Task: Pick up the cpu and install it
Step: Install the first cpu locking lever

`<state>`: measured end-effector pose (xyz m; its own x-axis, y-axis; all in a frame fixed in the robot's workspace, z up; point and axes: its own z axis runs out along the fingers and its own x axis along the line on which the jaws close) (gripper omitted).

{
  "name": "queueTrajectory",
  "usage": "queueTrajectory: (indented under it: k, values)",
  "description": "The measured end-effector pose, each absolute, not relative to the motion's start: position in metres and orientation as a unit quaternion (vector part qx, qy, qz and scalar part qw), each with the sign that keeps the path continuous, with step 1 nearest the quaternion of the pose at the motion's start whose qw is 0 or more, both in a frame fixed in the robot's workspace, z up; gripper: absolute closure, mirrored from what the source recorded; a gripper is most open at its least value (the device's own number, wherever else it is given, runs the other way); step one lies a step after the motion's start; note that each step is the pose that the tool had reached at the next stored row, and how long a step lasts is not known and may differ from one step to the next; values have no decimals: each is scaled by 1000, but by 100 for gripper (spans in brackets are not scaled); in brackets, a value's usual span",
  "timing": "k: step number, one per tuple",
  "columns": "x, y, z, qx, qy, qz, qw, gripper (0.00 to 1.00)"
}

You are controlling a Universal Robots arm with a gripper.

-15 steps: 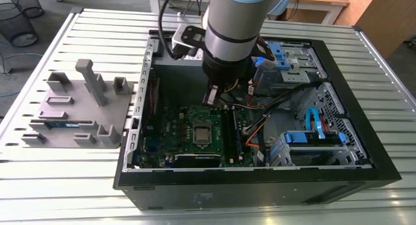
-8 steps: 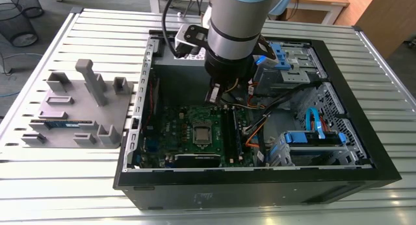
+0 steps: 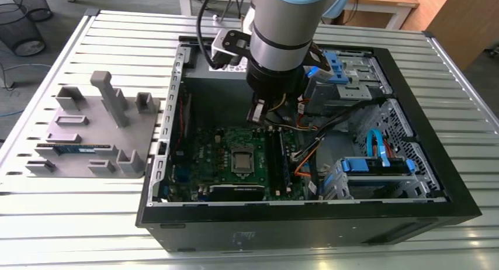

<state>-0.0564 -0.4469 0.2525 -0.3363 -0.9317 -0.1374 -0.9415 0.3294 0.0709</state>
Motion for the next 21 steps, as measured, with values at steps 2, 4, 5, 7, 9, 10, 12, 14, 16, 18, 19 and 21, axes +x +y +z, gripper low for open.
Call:
queueTrajectory:
  k: [2,4,5,7,9,10,12,14,16,18,19,21]
  values:
    - [-56,-446,251,-575,815,69,36,89]
    - [-56,-445,250,-575,815,69,36,89]
    - [-56,-445,250,-575,815,69,36,89]
    - [-56,-444,248,-575,815,69,36,89]
    - [-56,-444,247,-575,815,69,36,89]
    - [-56,-443,247,-575,815,69,36,89]
    - [-56,-442,247,-575,815,69,36,89]
    - [-56,-441,246,-575,814,69,36,89]
    - [-56,-440,246,-575,814,69,36,89]
    - [-56,-440,245,-575,815,69,36,89]
    - [-56,-440,245,-575,815,69,36,89]
    - [-56,-440,243,-575,814,69,36,89]
